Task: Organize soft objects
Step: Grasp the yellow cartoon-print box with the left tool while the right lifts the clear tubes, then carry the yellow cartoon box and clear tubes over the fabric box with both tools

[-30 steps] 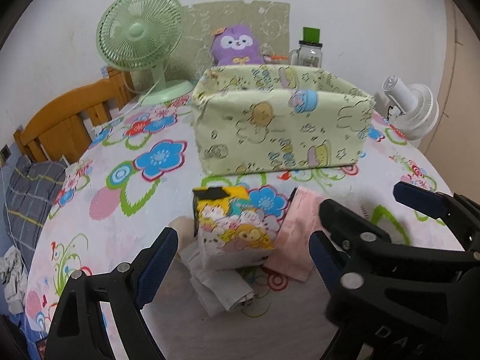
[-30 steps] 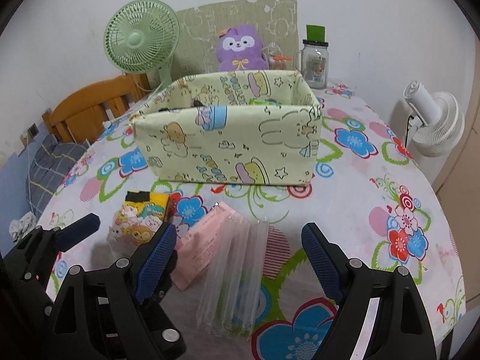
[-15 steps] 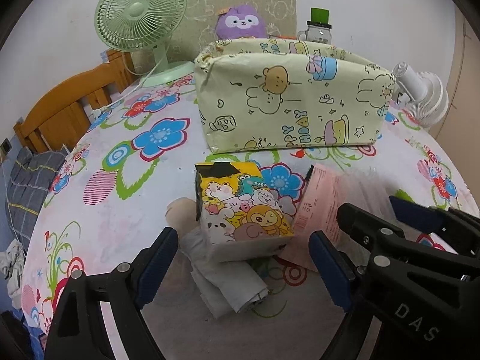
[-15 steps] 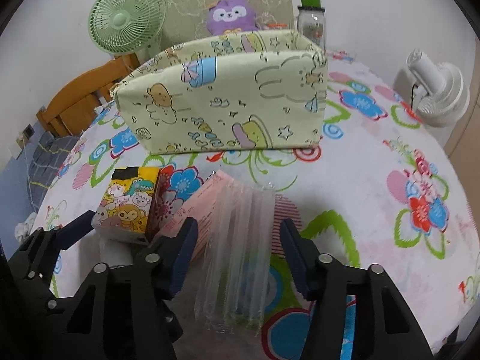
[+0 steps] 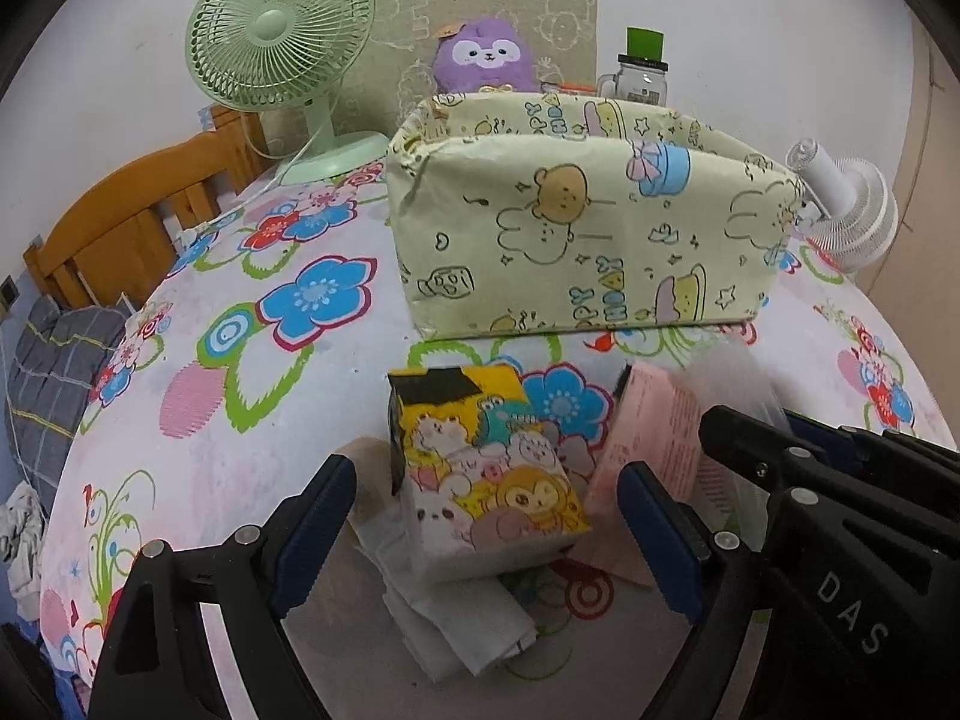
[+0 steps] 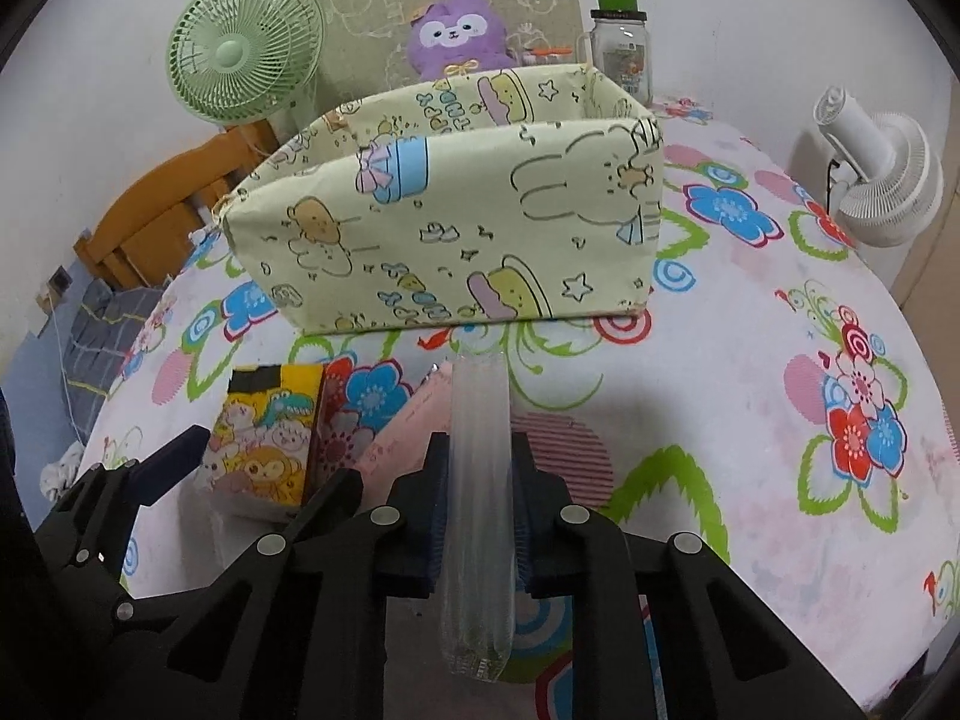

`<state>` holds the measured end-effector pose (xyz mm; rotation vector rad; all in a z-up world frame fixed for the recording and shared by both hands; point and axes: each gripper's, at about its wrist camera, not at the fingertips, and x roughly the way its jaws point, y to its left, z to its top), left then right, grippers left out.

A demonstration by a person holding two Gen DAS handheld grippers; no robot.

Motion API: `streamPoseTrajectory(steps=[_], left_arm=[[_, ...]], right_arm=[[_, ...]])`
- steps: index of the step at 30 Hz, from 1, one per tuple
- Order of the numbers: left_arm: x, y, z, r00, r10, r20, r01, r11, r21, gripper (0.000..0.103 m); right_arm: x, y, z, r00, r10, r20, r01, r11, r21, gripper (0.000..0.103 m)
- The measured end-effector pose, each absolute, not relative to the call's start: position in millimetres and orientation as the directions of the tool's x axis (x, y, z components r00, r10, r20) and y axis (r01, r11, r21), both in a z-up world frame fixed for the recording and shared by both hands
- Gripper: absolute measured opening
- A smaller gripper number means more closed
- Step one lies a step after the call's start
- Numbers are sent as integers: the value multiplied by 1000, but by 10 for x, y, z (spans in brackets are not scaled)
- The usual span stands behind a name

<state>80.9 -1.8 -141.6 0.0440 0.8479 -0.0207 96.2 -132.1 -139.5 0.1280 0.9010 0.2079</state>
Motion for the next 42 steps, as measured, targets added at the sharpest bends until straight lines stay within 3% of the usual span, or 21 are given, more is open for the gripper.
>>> streamPoseTrajectory(steps=[7, 14, 42], left_arm=[[883, 16, -1425, 663, -25, -748, 46, 999, 7, 80], [905, 42, -1442, 654, -2, -757, 20, 1000, 14, 52], [696, -167, -947, 712, -36, -702, 57, 998, 6, 47]], right_arm=[[1030, -1266, -1339, 611, 235, -756, -135, 972, 193, 21], [1073, -1220, -1366, 601, 240, -762, -140, 971, 195, 21], [933, -1371, -976, 663, 261, -701, -149, 964, 218, 21]])
